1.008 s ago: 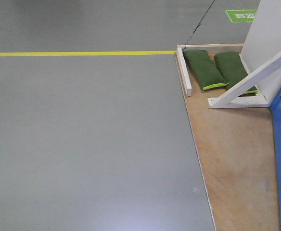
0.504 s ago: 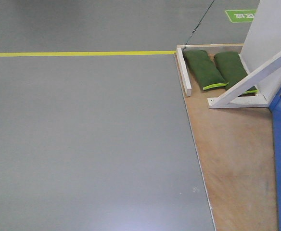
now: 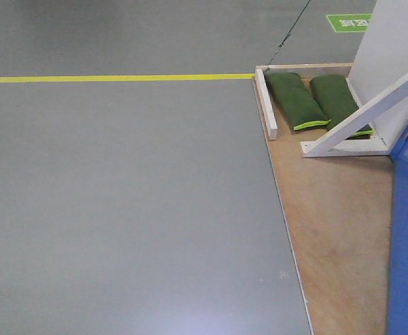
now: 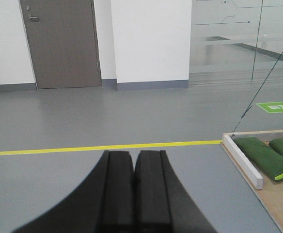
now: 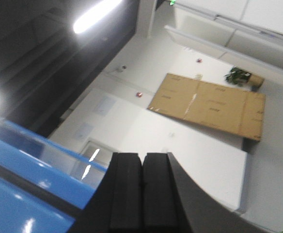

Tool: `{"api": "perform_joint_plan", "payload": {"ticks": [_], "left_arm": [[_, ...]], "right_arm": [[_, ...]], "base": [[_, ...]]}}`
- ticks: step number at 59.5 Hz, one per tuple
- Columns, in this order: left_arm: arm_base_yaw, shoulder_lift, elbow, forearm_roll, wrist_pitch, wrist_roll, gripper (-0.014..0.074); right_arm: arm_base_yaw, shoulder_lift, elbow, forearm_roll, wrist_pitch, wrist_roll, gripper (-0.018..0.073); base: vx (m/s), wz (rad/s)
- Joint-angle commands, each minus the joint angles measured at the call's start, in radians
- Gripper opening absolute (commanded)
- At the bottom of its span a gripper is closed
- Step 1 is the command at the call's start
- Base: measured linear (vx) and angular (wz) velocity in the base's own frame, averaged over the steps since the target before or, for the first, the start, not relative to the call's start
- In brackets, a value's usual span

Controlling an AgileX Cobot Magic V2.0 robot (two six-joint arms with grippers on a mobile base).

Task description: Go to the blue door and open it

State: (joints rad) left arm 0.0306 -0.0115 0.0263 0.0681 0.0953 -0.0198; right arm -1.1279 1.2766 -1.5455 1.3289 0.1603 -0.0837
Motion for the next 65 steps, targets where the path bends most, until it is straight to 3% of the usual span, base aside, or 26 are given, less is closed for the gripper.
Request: {"api": "perform_joint_plan", "payload": {"ticks": [1,9,24,52,65], "left_arm": [[0.0,-0.014,-0.026,-0.002,-0.084,-0.007,0.0073],[0.0,-0.014,-0.026,-0.002,-0.084,-0.007,0.0073],[0.0,-0.014,-0.026,-0.002,-0.084,-0.007,0.0073],[0.0,-0.014,-0.026,-0.002,-0.084,-0.007,0.0073],[0.0,-0.014,-0.026,-0.002,-0.084,-0.007,0.0073]], "right_arm": [[0.116,-0.066,-0.043,0.026,0.326,-0.019,-0.0001],[0.16,-0.071,-0.043,0.026,0.451,-0.019,-0.0001],[0.159,-0.077,-0.043,0.027,0.647,-0.019,-0.0001],[0.166,-0.021,-0.043,0.013,0.552,-0.019,-0.0001],[0.378,0.053,-0.043,0.01,0.386,-0.019,-0.0001]], "base": [[0.0,-0.02],[-0.01,-0.02],[0.0,-0.01],[0.0,0.01],[0.0,0.0]]}}
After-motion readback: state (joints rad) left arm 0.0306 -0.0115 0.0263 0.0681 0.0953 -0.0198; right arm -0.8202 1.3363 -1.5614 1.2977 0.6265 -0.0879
